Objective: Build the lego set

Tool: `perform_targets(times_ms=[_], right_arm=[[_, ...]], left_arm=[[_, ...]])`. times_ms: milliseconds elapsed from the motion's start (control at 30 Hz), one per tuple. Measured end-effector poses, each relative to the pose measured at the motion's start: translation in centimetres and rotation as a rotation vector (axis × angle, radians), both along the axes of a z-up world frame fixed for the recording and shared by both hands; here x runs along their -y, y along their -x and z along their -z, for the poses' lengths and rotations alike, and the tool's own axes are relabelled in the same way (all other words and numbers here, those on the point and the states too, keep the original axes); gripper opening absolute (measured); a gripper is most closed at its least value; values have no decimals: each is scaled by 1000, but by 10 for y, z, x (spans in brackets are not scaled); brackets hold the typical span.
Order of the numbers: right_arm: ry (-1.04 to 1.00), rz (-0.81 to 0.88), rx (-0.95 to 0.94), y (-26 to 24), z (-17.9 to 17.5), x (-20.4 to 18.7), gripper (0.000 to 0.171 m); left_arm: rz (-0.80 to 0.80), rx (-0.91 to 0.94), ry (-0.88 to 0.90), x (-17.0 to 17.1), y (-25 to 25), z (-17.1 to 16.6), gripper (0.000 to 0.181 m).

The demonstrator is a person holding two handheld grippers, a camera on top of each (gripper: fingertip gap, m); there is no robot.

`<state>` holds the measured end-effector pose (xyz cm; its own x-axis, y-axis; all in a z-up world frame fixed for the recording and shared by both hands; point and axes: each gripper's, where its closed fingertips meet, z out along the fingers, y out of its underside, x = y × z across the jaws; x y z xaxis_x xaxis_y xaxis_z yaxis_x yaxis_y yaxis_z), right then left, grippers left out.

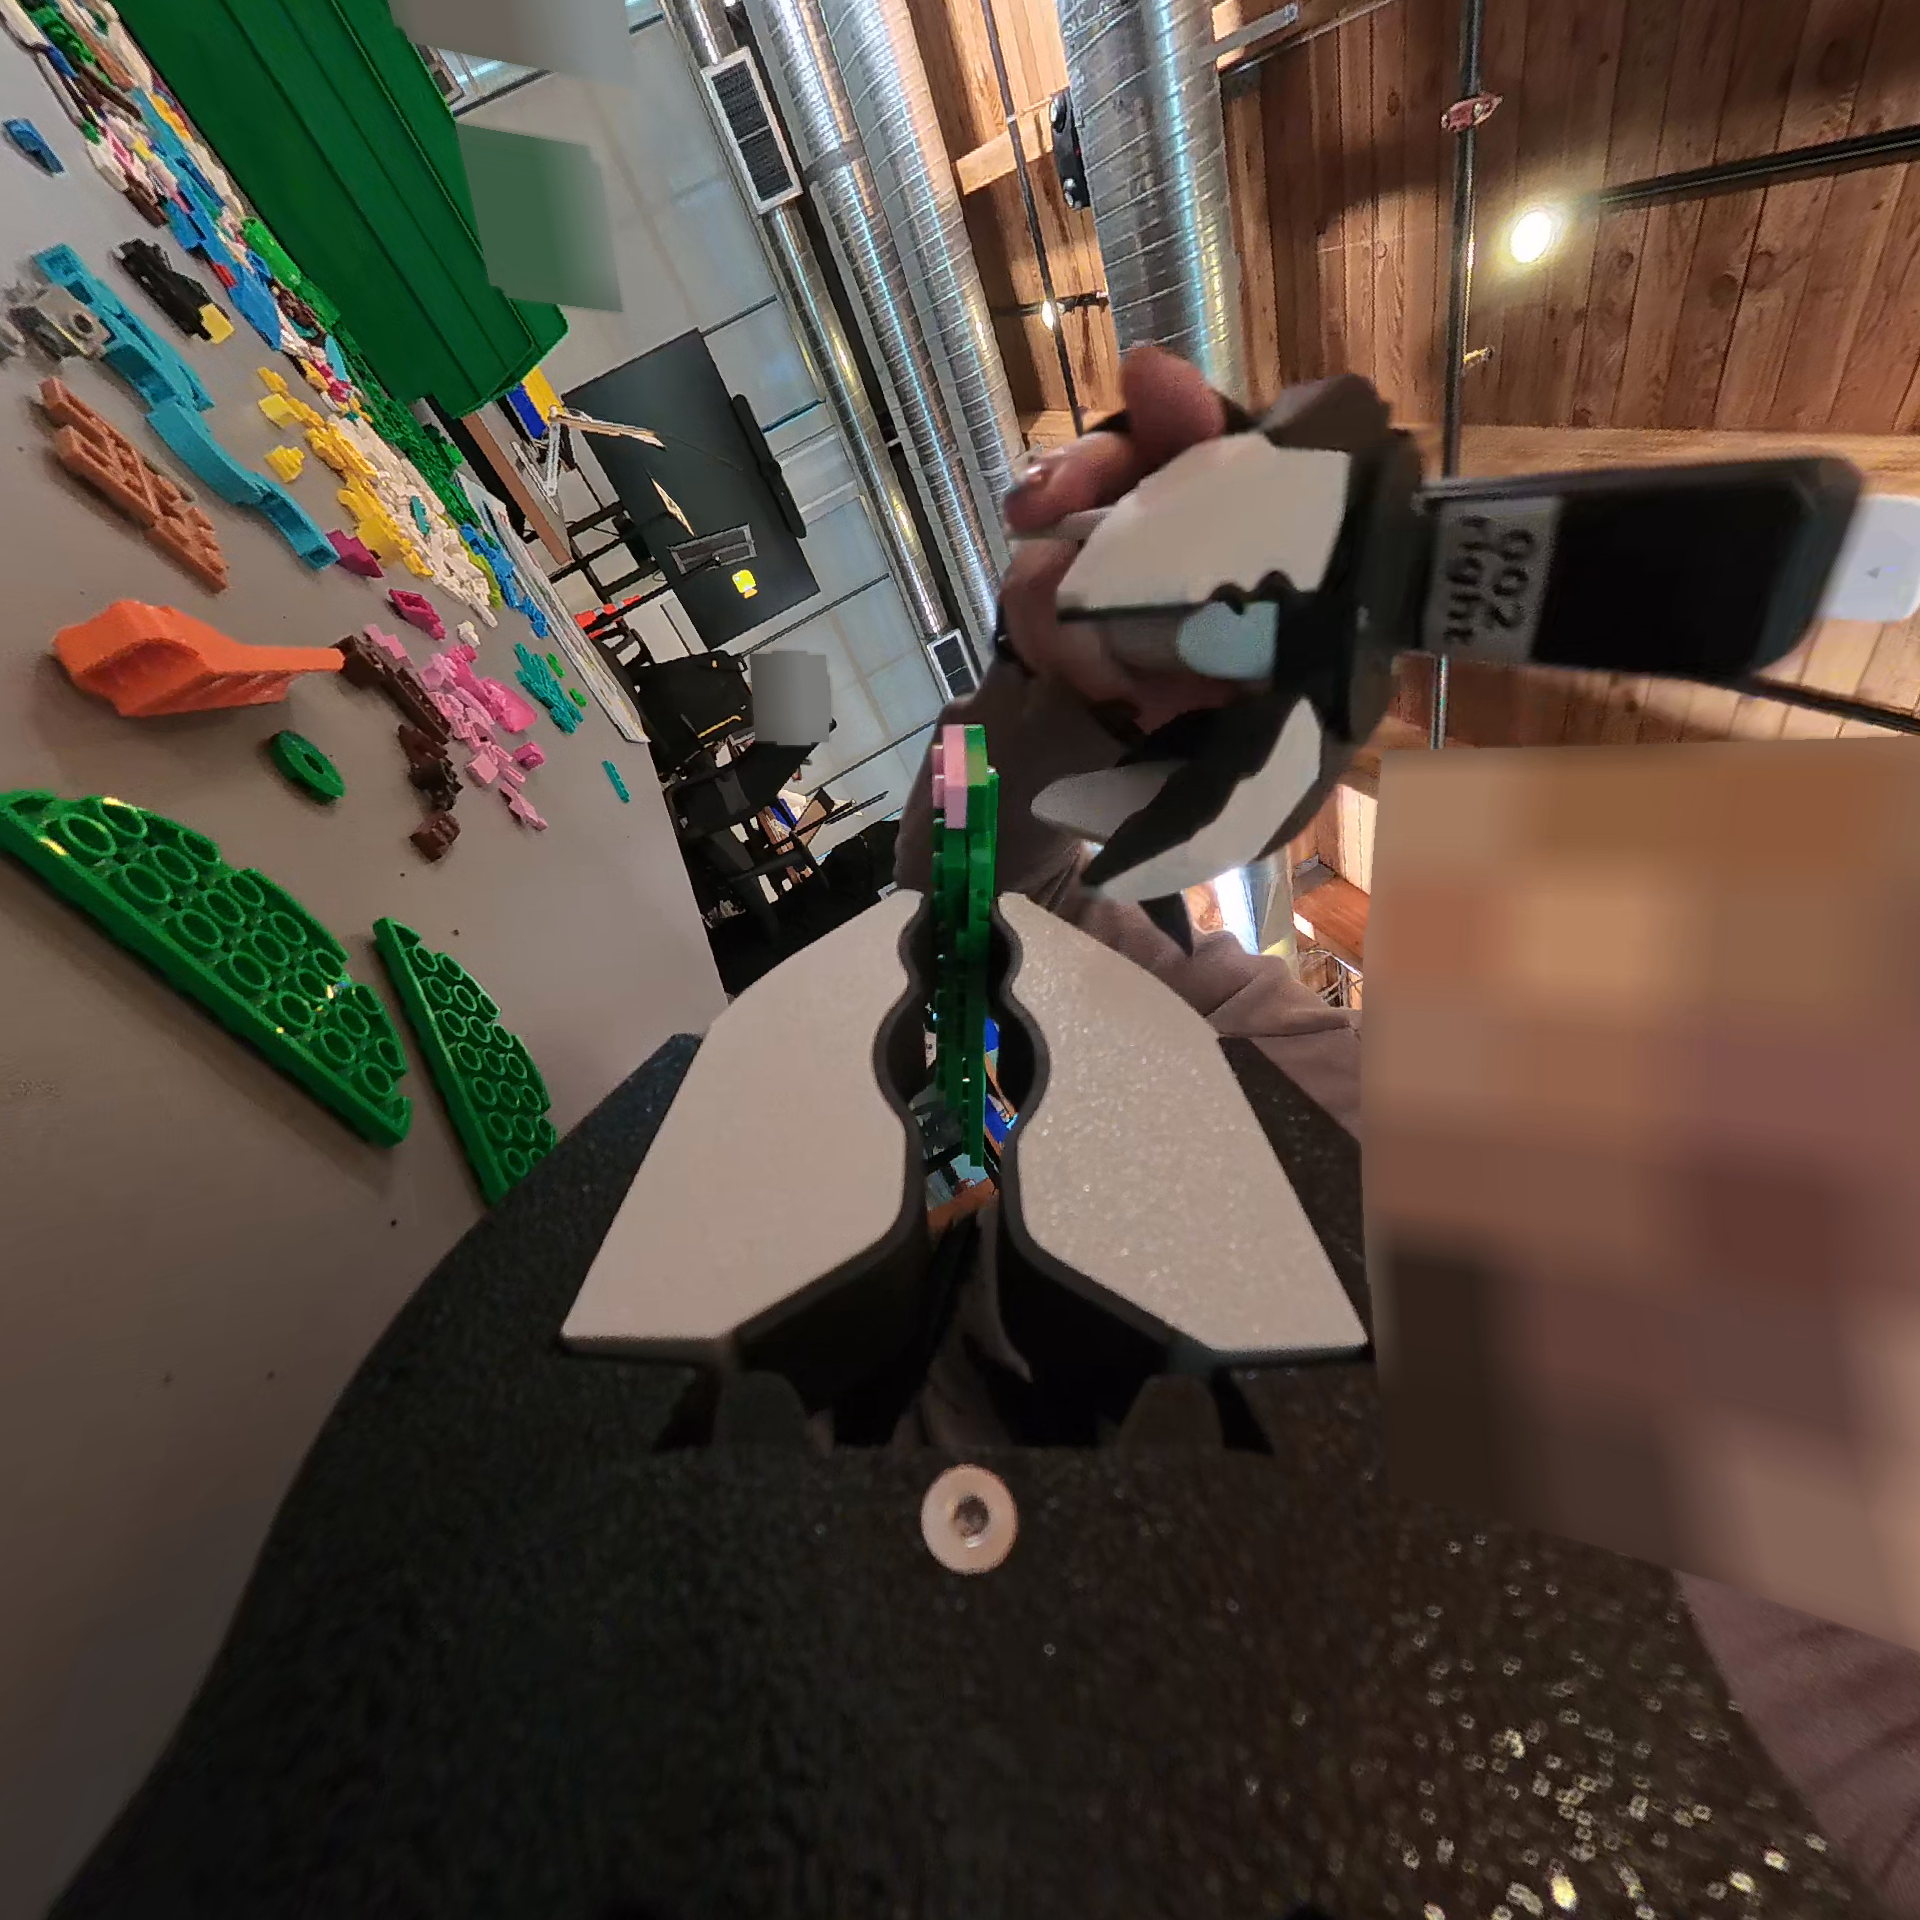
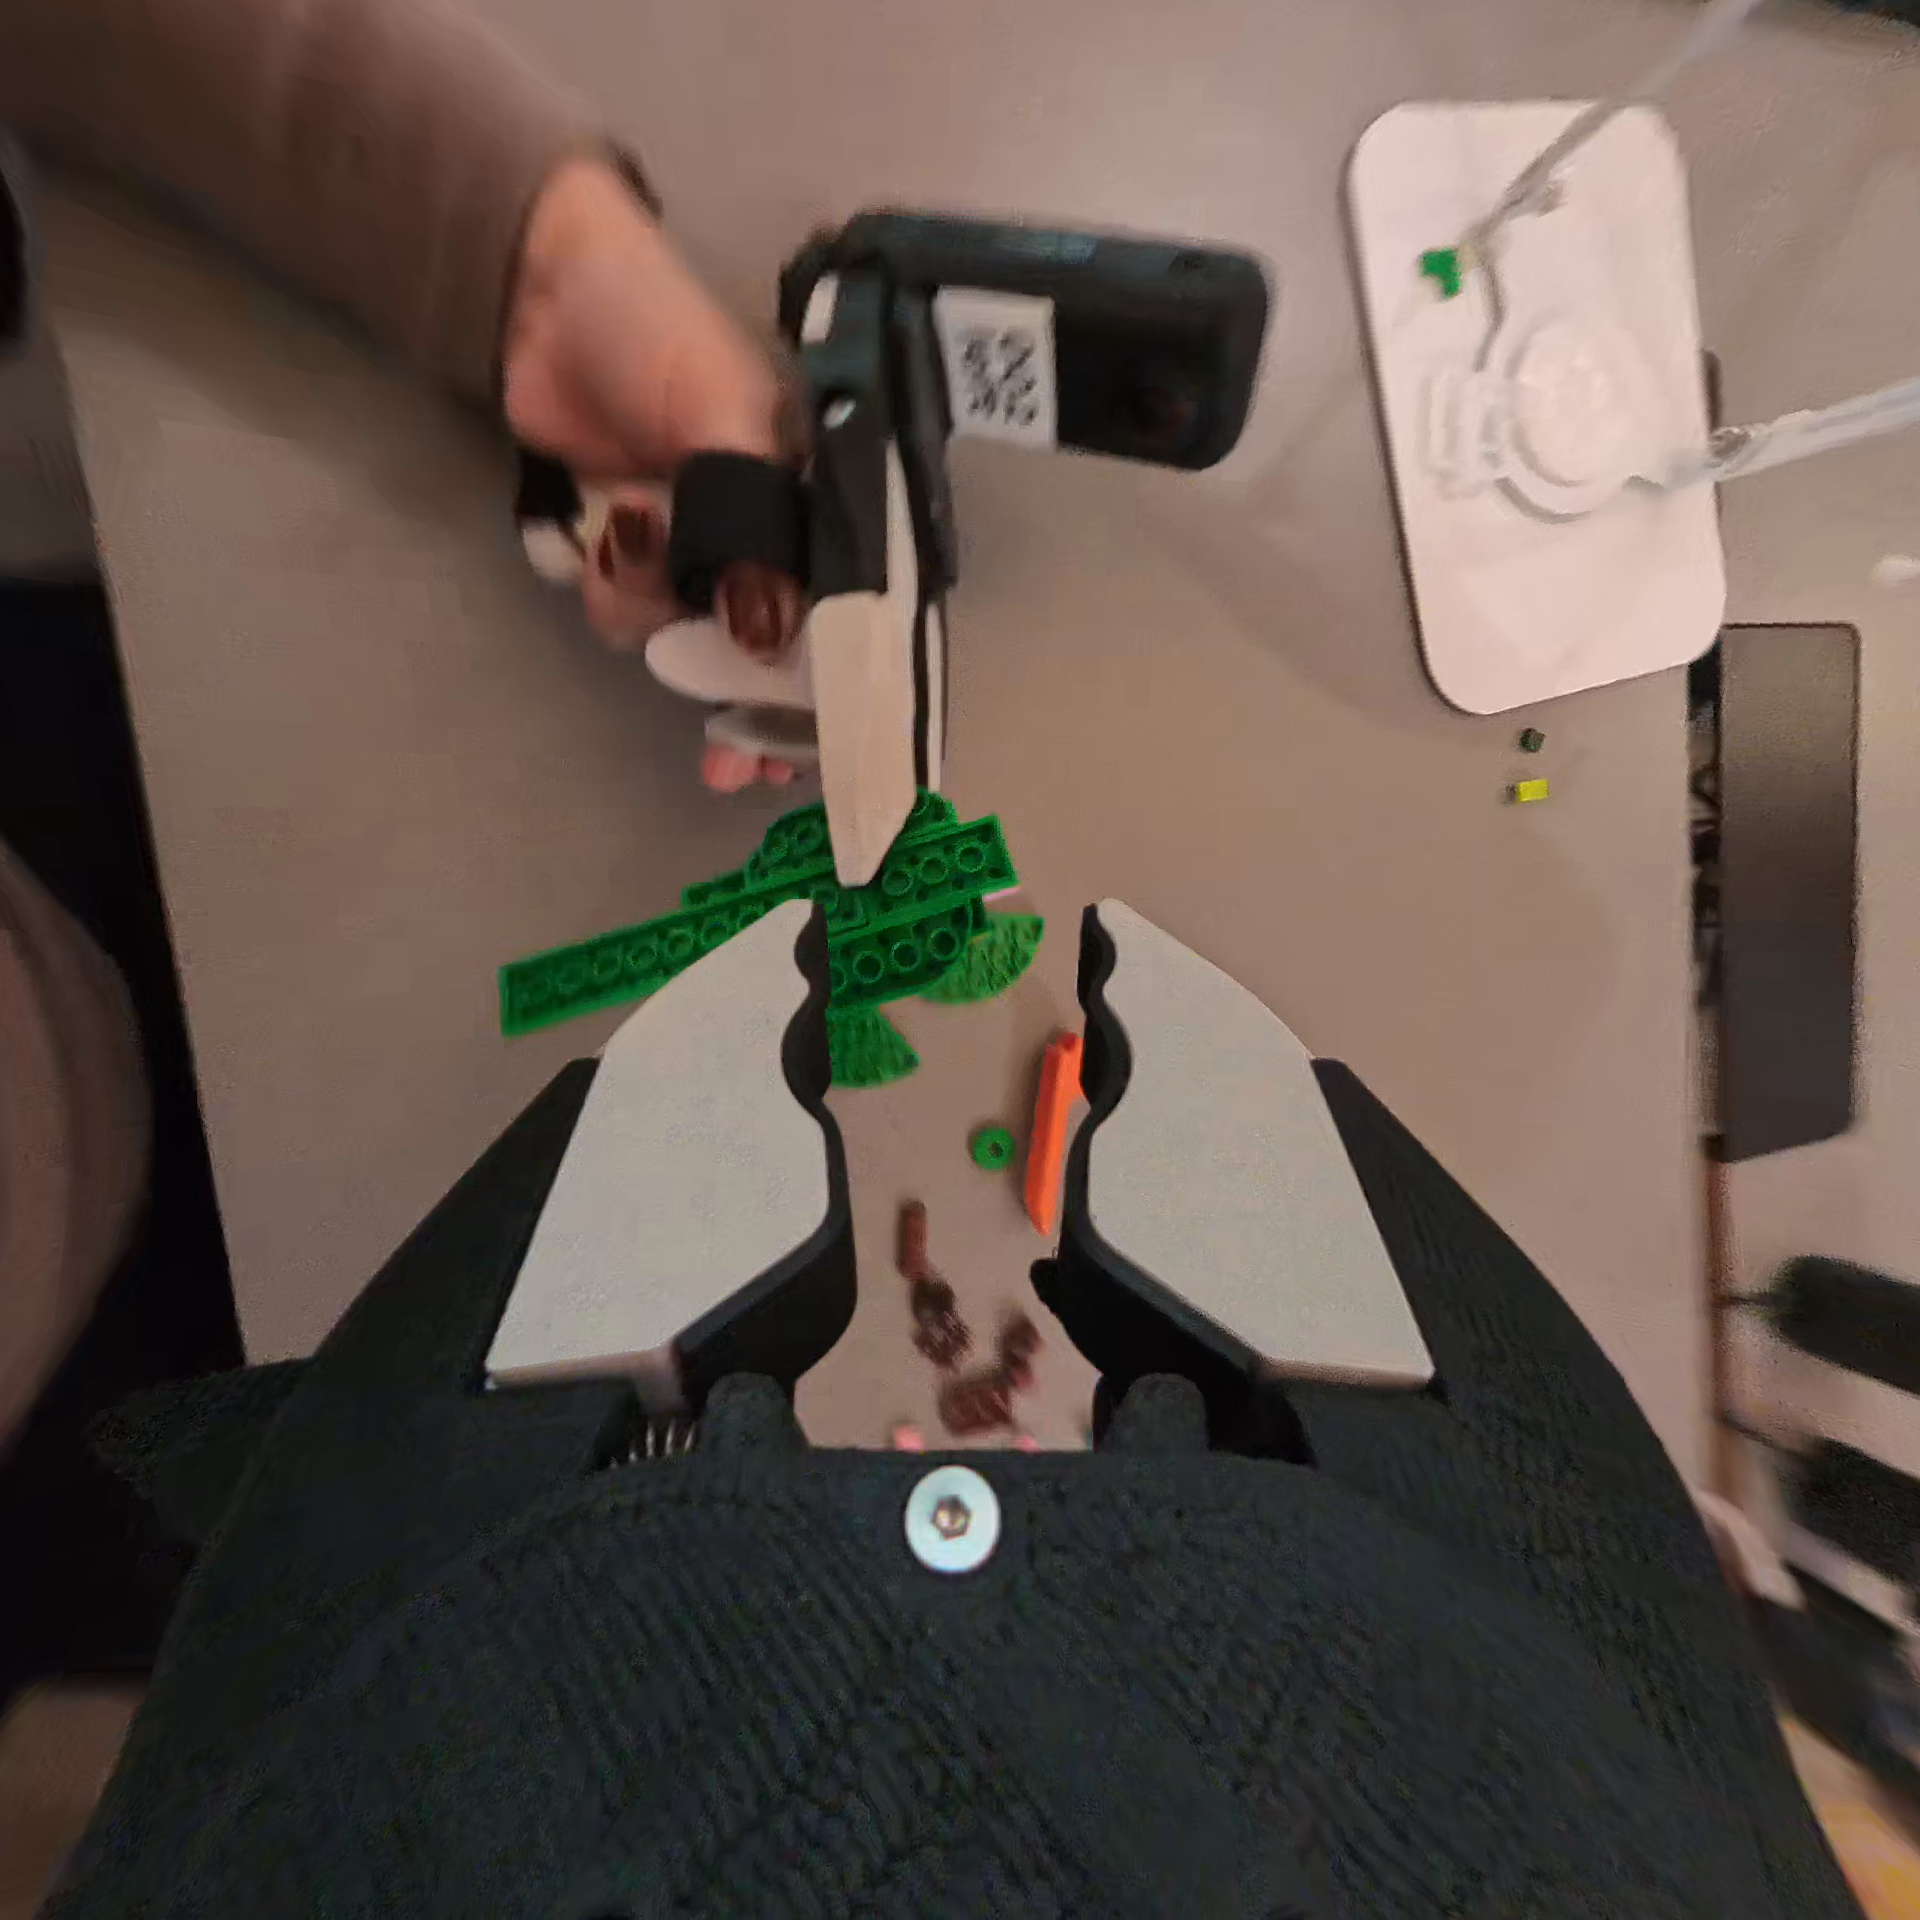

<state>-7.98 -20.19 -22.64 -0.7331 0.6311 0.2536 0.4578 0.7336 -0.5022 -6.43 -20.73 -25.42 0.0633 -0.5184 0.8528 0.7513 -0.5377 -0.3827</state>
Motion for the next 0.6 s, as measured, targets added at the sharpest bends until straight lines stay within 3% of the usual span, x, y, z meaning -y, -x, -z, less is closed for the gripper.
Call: perform_targets(times_ms=[33, 200, 333, 600], right_arm=[[109, 51, -20, 2, -3, -2, 45], [730, 352, 21, 0, 2, -16, 45], [1070, 425, 91, -6, 18, -14, 38], [1315, 400, 95, -4, 22, 5, 21]], left_arm=[[-1, 1, 0, 0, 0, 0, 7], [-2, 8, -4, 0, 1, -1, 8], [-2, 7, -5, 0, 0, -1, 7], [-1, 7, -5, 0, -1, -1, 8]])
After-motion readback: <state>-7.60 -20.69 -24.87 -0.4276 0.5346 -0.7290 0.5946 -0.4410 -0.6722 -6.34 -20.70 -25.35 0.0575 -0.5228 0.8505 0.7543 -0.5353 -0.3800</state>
